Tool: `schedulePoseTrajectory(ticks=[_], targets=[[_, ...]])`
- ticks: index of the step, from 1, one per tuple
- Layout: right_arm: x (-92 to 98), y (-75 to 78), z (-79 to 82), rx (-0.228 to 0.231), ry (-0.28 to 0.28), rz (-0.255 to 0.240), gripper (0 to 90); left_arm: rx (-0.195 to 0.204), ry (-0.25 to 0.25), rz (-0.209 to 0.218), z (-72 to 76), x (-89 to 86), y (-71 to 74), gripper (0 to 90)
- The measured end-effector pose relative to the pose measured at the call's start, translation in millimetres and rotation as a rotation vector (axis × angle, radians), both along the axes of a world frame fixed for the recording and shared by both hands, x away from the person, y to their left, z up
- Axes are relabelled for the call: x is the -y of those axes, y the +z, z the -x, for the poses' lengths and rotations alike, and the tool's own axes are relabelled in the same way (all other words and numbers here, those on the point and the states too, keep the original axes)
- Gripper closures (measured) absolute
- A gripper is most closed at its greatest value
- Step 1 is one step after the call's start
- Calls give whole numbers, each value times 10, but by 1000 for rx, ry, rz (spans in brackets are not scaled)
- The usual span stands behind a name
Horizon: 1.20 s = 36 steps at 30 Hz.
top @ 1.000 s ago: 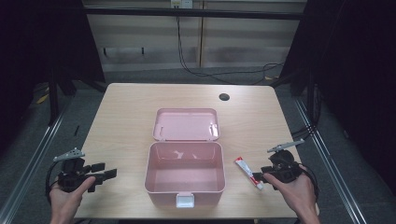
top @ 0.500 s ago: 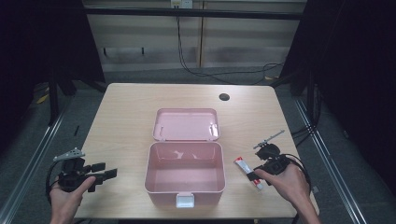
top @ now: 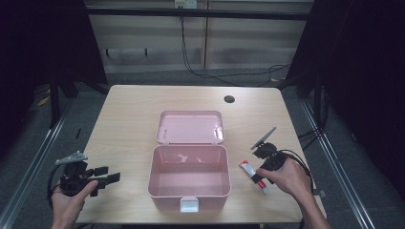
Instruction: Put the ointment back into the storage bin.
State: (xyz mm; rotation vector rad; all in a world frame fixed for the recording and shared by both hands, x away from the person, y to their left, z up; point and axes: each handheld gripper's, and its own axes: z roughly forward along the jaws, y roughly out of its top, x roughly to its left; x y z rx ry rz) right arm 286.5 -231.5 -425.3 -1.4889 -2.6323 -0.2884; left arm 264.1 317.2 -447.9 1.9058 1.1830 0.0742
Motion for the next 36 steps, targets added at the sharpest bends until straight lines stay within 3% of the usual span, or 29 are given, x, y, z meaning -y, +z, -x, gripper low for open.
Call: schedulePoseTrajectory(ticks=[5, 15, 22, 26, 36], targets=[[-17, -105, -65, -34, 7, 31, 630, -3, -5, -1, 1, 16, -4, 299], [25, -181, -140, -31, 3, 64, 637, -2, -1, -11, 1, 9, -4, 299], [31, -265, -186, -55, -9, 63, 659, -10, -5, -18, -5, 10, -10, 298], [4, -312, -198, -69, -4, 94, 673, -10, -3, -14, -2, 11, -9, 298], [-32, -407, -233, -86, -13, 113, 689, -10, 1, -10, -3, 6, -8, 298]])
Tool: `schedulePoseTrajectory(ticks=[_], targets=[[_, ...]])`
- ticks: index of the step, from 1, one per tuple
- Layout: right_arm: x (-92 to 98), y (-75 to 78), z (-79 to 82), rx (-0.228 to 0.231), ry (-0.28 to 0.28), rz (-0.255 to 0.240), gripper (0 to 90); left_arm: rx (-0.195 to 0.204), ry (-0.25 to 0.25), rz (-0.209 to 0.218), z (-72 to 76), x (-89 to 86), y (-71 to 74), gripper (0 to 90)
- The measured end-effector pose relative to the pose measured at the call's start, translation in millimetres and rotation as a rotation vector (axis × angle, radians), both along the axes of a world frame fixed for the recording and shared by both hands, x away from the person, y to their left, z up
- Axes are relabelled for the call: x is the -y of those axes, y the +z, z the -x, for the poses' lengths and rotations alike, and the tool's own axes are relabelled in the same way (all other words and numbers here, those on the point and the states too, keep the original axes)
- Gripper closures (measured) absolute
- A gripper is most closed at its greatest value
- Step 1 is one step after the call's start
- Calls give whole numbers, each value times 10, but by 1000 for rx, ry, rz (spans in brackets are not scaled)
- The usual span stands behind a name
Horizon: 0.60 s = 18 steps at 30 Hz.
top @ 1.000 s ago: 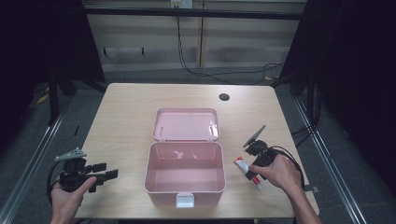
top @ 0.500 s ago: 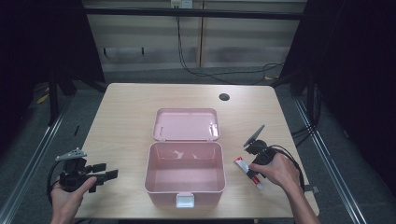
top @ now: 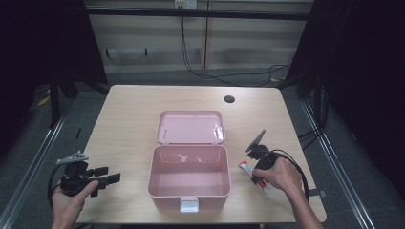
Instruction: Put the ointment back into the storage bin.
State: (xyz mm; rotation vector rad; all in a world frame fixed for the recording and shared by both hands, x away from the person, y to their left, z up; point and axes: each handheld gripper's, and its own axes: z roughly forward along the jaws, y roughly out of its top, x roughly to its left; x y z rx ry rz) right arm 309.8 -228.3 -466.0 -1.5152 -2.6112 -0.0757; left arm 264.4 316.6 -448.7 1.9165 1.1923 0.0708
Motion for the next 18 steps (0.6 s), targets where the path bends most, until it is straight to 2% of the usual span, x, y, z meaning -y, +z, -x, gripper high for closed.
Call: schedulePoseTrajectory(ticks=[6, 11, 18], targets=[[-18, -6, -6, 3, 0, 10, 705, 0, -1, 0, 3, -5, 3, 299], [-28, 5, -17, -12, -4, 20, 712, 0, -1, 1, 1, -8, 4, 298], [-32, 79, -13, -4, 3, 16, 714, 3, 0, 1, 6, -7, 5, 298]])
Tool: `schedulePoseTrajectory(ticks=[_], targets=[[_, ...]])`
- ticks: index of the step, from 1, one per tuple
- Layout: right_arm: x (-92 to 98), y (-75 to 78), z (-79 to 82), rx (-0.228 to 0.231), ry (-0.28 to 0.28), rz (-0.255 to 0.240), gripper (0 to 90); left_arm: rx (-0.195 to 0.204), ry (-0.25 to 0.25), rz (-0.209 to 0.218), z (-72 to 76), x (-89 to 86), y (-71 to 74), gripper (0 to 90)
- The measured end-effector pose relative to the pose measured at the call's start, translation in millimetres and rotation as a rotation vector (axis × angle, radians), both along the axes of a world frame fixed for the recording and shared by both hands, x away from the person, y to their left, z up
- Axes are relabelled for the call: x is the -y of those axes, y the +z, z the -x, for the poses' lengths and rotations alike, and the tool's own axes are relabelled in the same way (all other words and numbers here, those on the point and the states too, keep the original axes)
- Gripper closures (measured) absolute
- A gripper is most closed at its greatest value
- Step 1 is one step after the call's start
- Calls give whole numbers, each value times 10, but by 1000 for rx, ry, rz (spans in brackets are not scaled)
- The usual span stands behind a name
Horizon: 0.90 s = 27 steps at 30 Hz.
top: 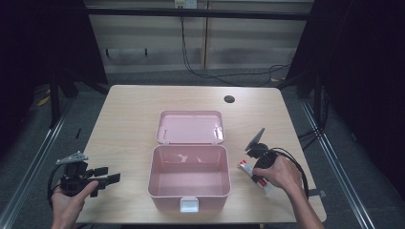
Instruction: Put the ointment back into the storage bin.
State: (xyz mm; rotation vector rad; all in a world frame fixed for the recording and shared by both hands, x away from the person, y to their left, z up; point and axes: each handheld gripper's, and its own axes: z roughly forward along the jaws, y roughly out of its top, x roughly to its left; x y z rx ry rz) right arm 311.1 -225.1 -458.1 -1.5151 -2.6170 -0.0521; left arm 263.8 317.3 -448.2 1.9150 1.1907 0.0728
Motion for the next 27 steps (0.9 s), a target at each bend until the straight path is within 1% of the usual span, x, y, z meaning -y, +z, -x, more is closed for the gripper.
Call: schedulePoseTrajectory(ticks=[2, 3, 5, 9, 10, 14, 16, 18, 23, 24, 27], targets=[[-7, 29, 12, 0, 5, -1, 714, -1, 3, 4, 1, 1, 0, 299], [-5, 47, 17, -3, 19, -3, 714, -2, -1, 0, 0, 0, 0, 299], [-3, 84, 23, 7, 22, -1, 714, -4, -4, 3, -3, 8, -3, 299], [-8, 149, 39, -2, 59, 1, 714, -4, -3, 1, -1, 10, -3, 299], [-9, 165, 43, -3, 62, -4, 713, -3, -7, -1, -2, 5, -2, 299], [-11, 223, 65, 5, 70, 8, 713, -6, -6, 0, -1, 12, -4, 299], [-7, 248, 77, 2, 77, -4, 713, -6, -9, -2, -4, 14, -4, 299], [6, 273, 87, 8, 83, -17, 713, -8, -12, -3, -6, 15, -6, 299], [13, 345, 122, 1, 99, -20, 713, -8, -12, -4, -5, 15, -7, 299], [20, 362, 123, 6, 110, -25, 713, -9, -12, -3, -5, 15, -7, 299], [13, 422, 138, 7, 131, -20, 712, -5, -6, 0, -3, 12, -4, 299]])
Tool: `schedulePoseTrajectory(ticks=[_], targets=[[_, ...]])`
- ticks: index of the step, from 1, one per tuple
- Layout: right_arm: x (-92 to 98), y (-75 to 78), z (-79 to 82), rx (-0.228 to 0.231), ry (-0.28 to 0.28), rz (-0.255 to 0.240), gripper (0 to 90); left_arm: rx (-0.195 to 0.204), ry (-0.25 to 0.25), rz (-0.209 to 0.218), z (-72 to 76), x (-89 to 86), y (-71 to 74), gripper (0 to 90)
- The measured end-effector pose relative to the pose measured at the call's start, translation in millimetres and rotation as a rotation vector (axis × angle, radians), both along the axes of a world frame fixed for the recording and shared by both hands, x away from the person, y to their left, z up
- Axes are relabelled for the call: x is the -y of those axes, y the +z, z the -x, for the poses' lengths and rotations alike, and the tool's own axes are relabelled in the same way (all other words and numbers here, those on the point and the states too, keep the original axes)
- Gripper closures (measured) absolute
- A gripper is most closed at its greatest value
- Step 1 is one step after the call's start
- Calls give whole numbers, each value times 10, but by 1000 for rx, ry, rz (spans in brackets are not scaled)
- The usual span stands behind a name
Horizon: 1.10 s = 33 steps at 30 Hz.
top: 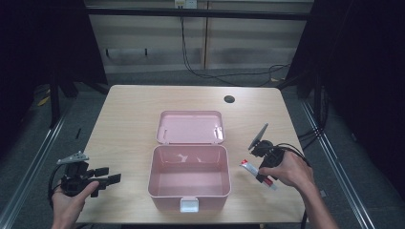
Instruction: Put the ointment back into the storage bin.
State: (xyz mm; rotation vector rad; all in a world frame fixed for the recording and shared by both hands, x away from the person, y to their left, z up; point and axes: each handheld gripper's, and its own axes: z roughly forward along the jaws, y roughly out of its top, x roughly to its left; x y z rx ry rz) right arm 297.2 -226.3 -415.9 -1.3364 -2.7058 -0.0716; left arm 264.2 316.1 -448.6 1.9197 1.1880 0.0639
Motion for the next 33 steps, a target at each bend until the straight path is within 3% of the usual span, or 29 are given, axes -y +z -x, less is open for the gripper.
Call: schedulePoseTrajectory(ticks=[29, 33], targets=[[-65, 555, 151, 73, 192, -4, 713, 0, -2, -3, 0, 1, 1, 304], [-58, 614, 161, 106, 211, -38, 714, 0, -5, -2, -3, 2, 0, 304]])
